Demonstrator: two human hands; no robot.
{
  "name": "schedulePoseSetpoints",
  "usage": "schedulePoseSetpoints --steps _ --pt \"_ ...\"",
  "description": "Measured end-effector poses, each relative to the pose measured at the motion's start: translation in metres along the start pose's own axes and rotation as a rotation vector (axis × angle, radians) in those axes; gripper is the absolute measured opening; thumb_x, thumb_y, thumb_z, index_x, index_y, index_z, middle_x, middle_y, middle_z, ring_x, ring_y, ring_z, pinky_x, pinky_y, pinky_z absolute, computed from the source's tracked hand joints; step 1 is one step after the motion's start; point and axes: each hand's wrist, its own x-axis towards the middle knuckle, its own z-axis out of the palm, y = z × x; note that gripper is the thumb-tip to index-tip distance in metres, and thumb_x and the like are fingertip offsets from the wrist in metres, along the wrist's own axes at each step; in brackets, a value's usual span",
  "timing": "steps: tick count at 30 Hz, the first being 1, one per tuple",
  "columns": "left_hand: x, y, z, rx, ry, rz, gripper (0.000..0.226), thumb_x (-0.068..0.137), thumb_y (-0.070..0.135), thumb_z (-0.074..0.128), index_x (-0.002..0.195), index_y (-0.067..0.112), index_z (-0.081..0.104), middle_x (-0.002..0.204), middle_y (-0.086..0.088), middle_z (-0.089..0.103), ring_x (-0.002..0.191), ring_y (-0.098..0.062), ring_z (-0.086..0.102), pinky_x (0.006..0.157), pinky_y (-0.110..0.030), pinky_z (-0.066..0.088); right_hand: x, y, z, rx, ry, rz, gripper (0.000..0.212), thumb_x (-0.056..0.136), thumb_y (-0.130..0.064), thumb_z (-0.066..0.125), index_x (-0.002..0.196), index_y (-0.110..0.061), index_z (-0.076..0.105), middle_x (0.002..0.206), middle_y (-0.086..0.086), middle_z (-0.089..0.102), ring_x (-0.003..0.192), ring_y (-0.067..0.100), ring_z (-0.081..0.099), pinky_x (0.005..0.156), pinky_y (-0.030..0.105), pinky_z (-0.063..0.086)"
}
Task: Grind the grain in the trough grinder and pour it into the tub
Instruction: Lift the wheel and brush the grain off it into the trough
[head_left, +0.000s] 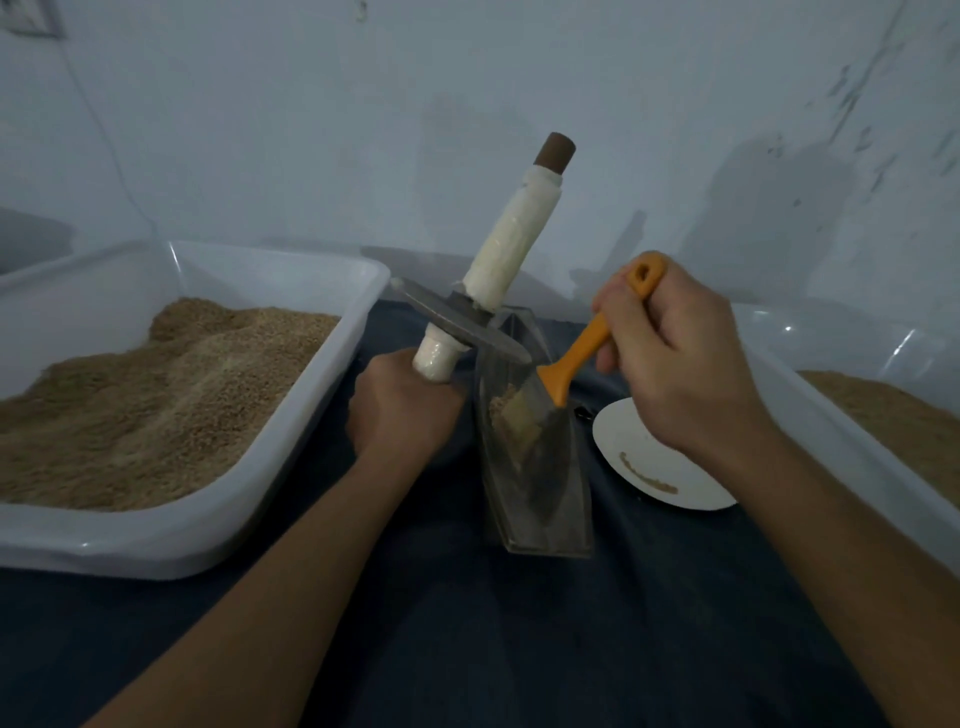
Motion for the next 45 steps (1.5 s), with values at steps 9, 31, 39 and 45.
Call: schedulePoseSetpoints --steps 9,31,39,45 --pt "0.001 0.001 0.000 0.024 0.007 -0.006 0.017 0.077 0.023 0.074 0.068 0.025 0.060 0.071 0.001 0.066 0.069 -0.023 0.065 0.061 -0.031 0.048 0.002 0.011 -0.003 0.028 0.010 0.010 0.026 0.107 -0.029 0.048 0.088 -0.014 0.056 0.066 0.006 0.063 0.054 0.015 0.056 0.052 0.020 0.045" --pt "0.004 -0.002 0.000 -0.041 0.023 -0.016 0.012 0.075 0.022 0.074 0.072 0.023 0.062 0.072 -0.001 0.067 0.068 -0.023 0.065 0.060 -0.031 0.048 0.010 0.026 -0.004 -0.090 0.118 -0.030 0.022 0.107 -0.040 0.047 0.091 -0.026 0.054 0.067 0.002 0.063 0.057 0.020 0.060 0.054 0.040 0.049" --pt "0.006 -0.006 0.000 -0.042 0.043 -0.020 0.014 0.076 0.022 0.075 0.070 0.022 0.062 0.069 -0.001 0.065 0.063 -0.020 0.062 0.054 -0.026 0.040 0.011 0.042 0.032 -0.154 -0.028 0.019 0.024 0.107 -0.028 0.048 0.087 -0.015 0.052 0.063 0.006 0.060 0.054 0.017 0.058 0.053 0.044 0.047" --pt "0.007 -0.007 0.002 -0.067 0.031 -0.003 0.018 0.075 0.019 0.074 0.066 0.021 0.059 0.066 -0.002 0.063 0.061 -0.020 0.059 0.055 -0.027 0.040 0.011 0.028 0.004 -0.115 0.090 0.022 0.021 0.107 -0.033 0.050 0.091 -0.023 0.056 0.067 0.003 0.065 0.058 0.022 0.064 0.056 0.046 0.052"
